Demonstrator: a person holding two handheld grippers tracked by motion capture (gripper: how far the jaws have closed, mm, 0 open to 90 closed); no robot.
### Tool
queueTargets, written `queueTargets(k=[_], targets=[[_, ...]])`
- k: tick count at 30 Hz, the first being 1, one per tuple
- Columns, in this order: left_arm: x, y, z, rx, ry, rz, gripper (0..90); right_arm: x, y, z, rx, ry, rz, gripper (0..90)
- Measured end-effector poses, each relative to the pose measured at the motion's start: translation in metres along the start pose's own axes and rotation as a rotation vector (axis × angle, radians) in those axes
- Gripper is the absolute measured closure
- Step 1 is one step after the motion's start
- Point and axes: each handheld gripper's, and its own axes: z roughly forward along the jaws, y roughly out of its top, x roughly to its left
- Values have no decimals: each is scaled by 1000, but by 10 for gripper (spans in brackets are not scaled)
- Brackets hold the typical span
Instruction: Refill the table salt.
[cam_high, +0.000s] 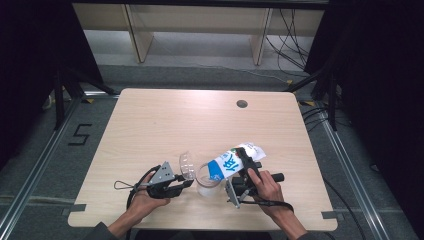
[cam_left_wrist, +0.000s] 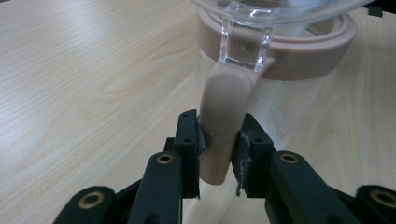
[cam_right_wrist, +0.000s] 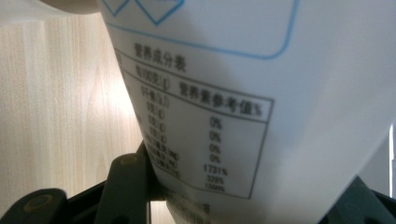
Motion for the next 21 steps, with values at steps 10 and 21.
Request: queueTargets(k=[10, 21], targets=[[0, 0, 0, 1, 2, 2, 726, -4, 1, 0, -11, -16, -60, 523], [0, 0, 0, 0, 2, -3, 726, -5, 1, 0, -11, -22, -78, 525]])
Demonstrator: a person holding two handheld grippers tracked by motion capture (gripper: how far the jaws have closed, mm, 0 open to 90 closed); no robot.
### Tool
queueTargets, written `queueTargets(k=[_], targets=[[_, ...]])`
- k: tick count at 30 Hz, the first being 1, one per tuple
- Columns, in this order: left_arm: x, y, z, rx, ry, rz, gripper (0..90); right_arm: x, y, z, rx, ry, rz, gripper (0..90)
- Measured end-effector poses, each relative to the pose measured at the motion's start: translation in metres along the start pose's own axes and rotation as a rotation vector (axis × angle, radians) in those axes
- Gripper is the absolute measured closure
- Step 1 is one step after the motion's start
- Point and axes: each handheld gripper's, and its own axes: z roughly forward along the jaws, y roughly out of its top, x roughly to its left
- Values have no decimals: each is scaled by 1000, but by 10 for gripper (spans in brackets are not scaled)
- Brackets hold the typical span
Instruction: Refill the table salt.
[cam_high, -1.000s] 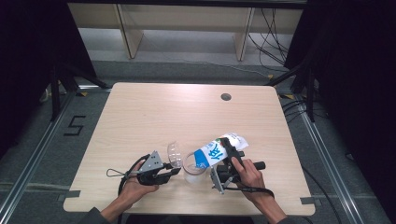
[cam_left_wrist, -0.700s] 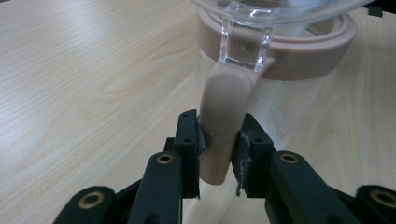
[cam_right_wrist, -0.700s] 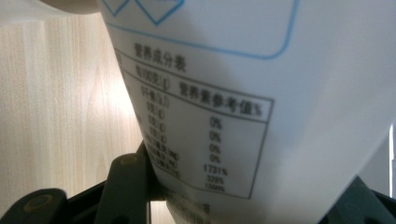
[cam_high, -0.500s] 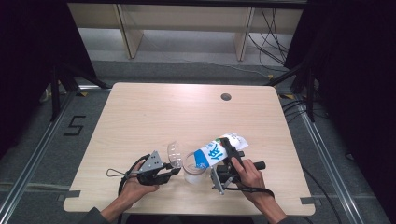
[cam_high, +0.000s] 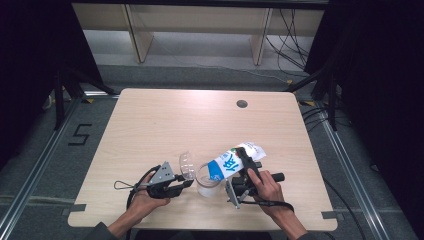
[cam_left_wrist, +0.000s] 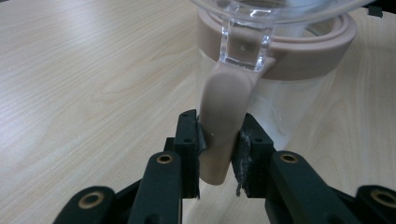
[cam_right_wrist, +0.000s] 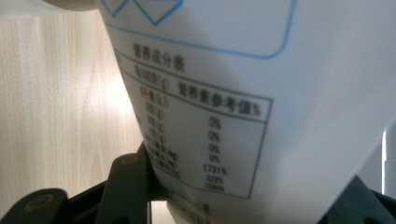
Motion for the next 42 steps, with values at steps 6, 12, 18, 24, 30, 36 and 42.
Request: queueTargets(k=[6, 12, 18, 24, 30, 36, 42], targets=[[0, 0, 0, -1, 0, -1, 726, 4, -1, 0, 11, 5, 53, 525], [0, 0, 0, -1, 1, -2, 726, -2, 0, 0, -5, -9, -23, 526], [0, 0, 0, 1, 1, 1, 726, 3, 0, -1, 7, -4, 46, 528], [0, 0, 0, 1, 1, 1, 726, 3, 0, -1, 5, -9, 45, 529], [0, 0, 0, 1, 1, 2, 726, 3, 0, -1, 8, -6, 42, 530], [1, 0, 0, 14, 8, 14, 727, 2, -1, -1, 9, -10, 45, 531], [0, 1, 1, 2, 7, 0, 727, 2, -1, -1, 12, -14, 38, 533]])
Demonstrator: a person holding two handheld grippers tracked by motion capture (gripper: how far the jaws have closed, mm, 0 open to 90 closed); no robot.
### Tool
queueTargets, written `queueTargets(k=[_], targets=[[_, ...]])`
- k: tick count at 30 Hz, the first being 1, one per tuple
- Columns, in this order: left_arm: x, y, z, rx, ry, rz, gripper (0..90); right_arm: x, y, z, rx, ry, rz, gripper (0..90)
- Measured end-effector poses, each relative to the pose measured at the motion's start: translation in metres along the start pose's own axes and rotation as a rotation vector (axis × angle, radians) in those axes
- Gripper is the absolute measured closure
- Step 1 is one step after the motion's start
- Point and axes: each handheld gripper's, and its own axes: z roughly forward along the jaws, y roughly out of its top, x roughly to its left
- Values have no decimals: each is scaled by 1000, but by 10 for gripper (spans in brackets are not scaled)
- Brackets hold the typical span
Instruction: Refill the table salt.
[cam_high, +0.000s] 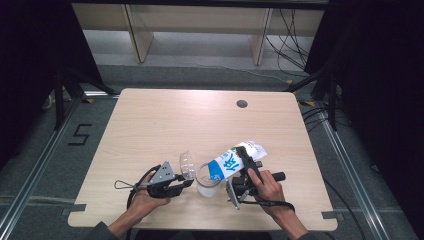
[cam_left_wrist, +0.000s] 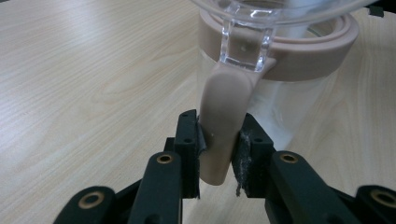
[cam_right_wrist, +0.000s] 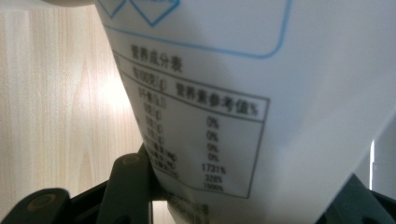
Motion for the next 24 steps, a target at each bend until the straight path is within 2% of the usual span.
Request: queueTargets(k=[6, 8, 10, 11, 12, 15, 17, 24], targets=[[0, 0, 0, 1, 2, 2, 727, -1, 0, 0, -1, -4, -7, 536], [0, 0, 0, 1, 1, 1, 727, -6, 1, 0, -14, -16, -77, 537], [0, 0, 0, 1, 2, 0, 727, -5, 1, -1, -9, -17, -60, 538], [0, 0, 0, 1, 2, 1, 727, -4, 1, -1, -5, -10, -39, 539], [0, 0, 0, 1, 2, 1, 727, -1, 0, -1, 11, -3, 2, 540], [0, 0, 0, 1, 2, 1, 727, -2, 0, -2, 13, -3, -16, 542], [0, 0, 0, 1, 1, 1, 727, -1, 0, -2, 15, -2, -2, 542], [0, 0, 0, 1, 1, 1, 727, -2, 0, -2, 6, -7, -16, 547]])
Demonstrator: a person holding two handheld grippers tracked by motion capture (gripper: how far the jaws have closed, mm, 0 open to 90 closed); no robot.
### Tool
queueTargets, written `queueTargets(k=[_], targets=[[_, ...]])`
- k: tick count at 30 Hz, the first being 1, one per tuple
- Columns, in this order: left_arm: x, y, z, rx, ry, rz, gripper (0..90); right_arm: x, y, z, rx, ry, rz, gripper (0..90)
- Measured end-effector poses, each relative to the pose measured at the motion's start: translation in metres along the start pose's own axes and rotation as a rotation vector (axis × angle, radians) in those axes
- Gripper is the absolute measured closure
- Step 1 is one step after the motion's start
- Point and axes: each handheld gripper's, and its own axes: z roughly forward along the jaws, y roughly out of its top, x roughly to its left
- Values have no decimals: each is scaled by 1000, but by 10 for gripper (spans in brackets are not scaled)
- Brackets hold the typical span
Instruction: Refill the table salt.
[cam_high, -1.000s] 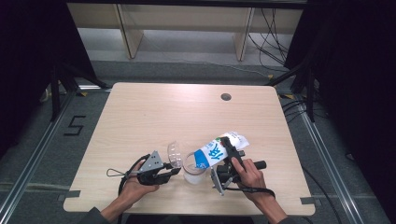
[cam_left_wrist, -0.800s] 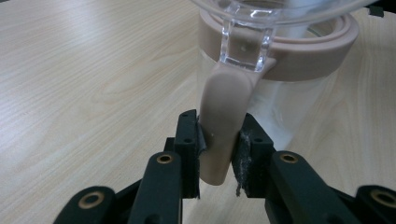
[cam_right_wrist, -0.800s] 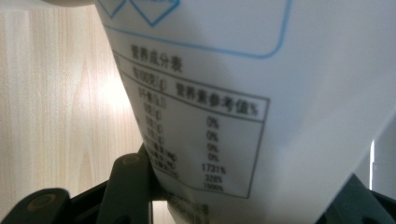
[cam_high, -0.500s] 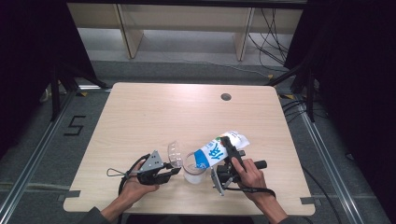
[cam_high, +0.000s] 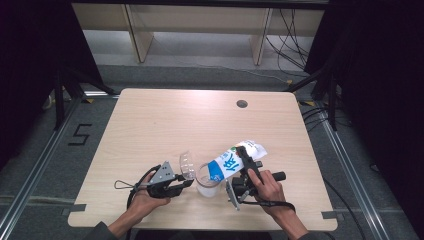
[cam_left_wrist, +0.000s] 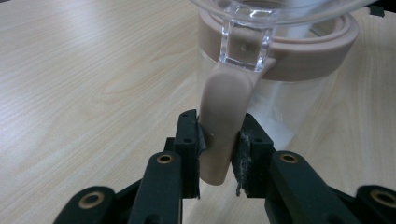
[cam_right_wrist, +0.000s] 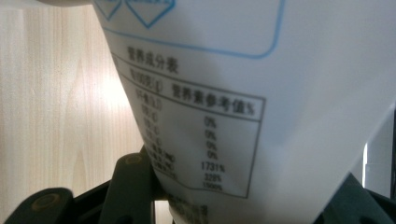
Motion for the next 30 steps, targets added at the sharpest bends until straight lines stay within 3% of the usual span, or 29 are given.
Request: queueTargets(k=[13, 15, 17, 18, 19, 30], targets=[[0, 0, 0, 0, -1, 1, 727, 0, 0, -1, 4, -5, 2, 552], [0, 0, 0, 1, 0, 0, 727, -2, 0, -1, -3, -12, -12, 553], [0, 0, 0, 0, -1, 0, 727, -6, 1, 0, -20, -20, -83, 554], [0, 0, 0, 1, 0, 1, 727, -5, 1, 0, -17, -17, -70, 555], [0, 0, 0, 1, 0, 1, 727, 1, 0, -1, 10, -4, 7, 556], [0, 0, 0, 1, 0, 0, 727, -1, 1, -1, -10, -13, -18, 562]])
